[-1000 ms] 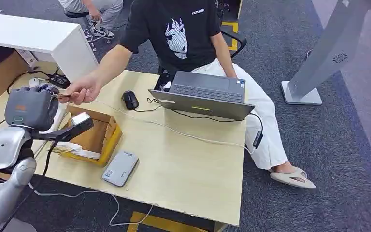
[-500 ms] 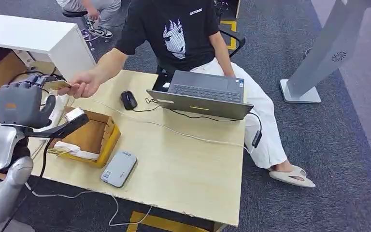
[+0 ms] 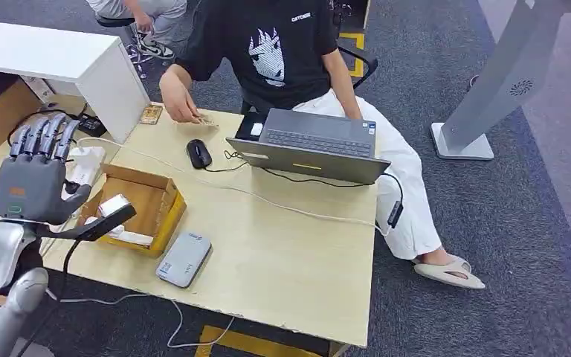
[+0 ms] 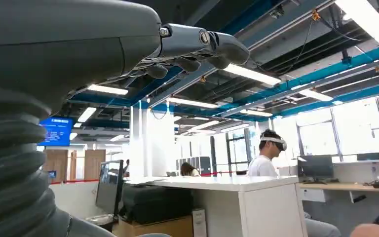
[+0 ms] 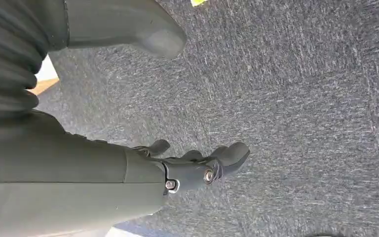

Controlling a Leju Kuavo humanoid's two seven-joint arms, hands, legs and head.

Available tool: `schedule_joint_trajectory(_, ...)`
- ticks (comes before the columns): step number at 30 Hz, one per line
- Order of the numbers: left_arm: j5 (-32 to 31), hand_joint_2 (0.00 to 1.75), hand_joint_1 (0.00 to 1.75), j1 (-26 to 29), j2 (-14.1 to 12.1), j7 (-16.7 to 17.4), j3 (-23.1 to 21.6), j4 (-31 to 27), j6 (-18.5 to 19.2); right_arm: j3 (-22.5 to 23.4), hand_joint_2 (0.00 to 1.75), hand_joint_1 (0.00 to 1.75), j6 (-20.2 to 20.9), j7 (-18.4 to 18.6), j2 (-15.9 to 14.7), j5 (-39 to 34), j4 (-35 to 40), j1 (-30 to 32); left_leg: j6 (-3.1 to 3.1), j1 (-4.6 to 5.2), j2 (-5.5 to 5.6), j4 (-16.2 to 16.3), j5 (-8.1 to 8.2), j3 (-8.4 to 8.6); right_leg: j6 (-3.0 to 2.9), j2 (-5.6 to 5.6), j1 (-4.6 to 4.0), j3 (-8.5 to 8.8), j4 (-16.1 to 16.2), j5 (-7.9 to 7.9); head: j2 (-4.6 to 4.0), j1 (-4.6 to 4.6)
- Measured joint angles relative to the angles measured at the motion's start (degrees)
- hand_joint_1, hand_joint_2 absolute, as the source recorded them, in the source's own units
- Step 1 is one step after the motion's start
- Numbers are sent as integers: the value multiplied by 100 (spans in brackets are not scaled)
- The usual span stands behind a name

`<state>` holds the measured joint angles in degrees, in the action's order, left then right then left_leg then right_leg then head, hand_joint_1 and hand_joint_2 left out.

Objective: Pass the card to the sensor for recognition and then transmit it.

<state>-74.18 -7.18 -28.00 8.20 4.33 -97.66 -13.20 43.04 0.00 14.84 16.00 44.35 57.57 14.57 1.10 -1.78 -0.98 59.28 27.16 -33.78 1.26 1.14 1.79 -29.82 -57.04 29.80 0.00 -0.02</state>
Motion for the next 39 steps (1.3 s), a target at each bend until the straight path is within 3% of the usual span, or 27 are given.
schedule_joint_trajectory(8, -54, 175, 0, 111, 0, -20, 2, -66, -2, -20, 175, 0, 2, -4, 0, -2, 0, -2, 2, 0, 0, 0, -2, 1, -1, 1, 0, 1, 0, -4, 0, -2)
schedule_joint_trajectory(13, 42, 175, 0, 330, -15, -131, -33, -308, 204, -35, 175, 0, -15, 57, 0, -158, 2, 6, 2, 0, -2, 0, -2, 1, -1, -2, 0, -1, 0, -4, 0, -2)
schedule_joint_trajectory(17, 277, 175, 0, 590, -120, -138, -100, -631, 720, -190, 175, 0, -46, 253, 2, -402, 94, 158, 2, 0, 3, 0, -1, -3, -1, 4, -1, 0, 0, -2, 0, -4)
schedule_joint_trajectory(20, 387, 175, 0, 907, -343, -138, -166, -899, 995, -324, 175, 0, -90, 317, 4, -542, 142, 261, 5, -3, -6, -2, 0, -3, -3, -4, -4, -5, 0, -1, 0, -4)
schedule_joint_trajectory(32, 411, 175, 0, 1250, -658, -142, -227, -1224, 1040, -466, 175, 0, -131, 334, 4, -594, 188, 320, 4, -3, 5, -2, -3, -1, -2, 8, -4, 6, 0, -3, 0, -2)
schedule_joint_trajectory(39, 426, 175, 0, 1812, -780, -173, -230, -1517, 999, -466, 175, 0, -168, 324, 7, -623, 186, 333, 3, -3, 5, -2, -2, -1, -3, 9, -3, -2, 1, 0, 0, -4)
